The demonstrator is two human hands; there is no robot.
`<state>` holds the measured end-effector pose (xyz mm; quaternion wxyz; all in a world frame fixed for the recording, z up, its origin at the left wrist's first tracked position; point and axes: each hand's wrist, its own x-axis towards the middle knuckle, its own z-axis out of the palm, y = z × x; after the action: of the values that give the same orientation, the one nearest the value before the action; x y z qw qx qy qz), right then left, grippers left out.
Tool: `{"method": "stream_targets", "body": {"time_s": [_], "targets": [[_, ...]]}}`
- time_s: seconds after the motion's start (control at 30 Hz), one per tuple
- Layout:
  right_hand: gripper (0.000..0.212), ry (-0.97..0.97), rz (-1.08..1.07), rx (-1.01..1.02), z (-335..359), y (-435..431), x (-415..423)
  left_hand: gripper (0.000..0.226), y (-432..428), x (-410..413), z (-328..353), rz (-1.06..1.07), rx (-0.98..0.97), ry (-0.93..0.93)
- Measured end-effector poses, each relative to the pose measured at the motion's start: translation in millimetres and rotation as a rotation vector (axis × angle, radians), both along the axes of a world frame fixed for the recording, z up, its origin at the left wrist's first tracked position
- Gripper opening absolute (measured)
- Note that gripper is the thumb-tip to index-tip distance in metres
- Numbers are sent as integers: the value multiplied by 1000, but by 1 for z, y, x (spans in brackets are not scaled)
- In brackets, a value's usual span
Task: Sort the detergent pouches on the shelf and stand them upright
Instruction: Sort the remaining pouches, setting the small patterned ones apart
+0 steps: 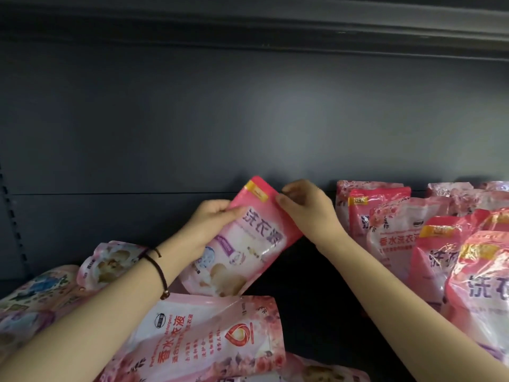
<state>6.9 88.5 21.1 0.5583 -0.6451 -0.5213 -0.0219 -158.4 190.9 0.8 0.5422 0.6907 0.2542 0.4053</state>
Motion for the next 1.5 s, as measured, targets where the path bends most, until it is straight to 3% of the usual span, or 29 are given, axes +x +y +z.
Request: {"method": "stream_targets", "body": {"time_s": [0.07,0.13,0.27,0.33,0.4,0.53,0.7,0.93,1.03,1.1,1.2,1.3,1.4,1.5], "targets": [[44,261,47,117,-7,-9,-1,21,1,-2,5,3,-70,-148],[53,404,98,120,-14,-18,-5,28,1,0,11,16,-132,-251],[29,734,335,-75,-20,-21,-11,19,-7,23,17,26,-253,-434],[14,815,396,-29,-20,-15,-11,25,-12,38,15,35,-289,-488],[13,873,344,79,-19,-9,-8,27,-14,50,10,43,-292,-487],[18,844,175,82,-28,-1,10,11,-13,60,-7,63,-192,-315],[21,858,33,21,-47,14,21,19,-9,62,-21,70,-57,-120],[27,807,-19,-11,-48,22,26,13,-2,56,-26,33,7,0],[29,716,-57,2,-40,19,26,12,4,49,-17,80,145,157],[34,594,-85,112,-30,8,21,11,7,40,-9,128,240,278],[44,211,7,175,-13,-23,10,9,6,16,-2,123,386,384],[34,-229,222,-74,-1,-50,-3,6,-1,-16,-1,52,626,545],[25,-459,370,-312,5,-58,-22,19,-10,-46,-1,1,826,793],[31,-655,460,-433,6,-52,-41,34,-18,-70,3,42,1025,1053]]}}
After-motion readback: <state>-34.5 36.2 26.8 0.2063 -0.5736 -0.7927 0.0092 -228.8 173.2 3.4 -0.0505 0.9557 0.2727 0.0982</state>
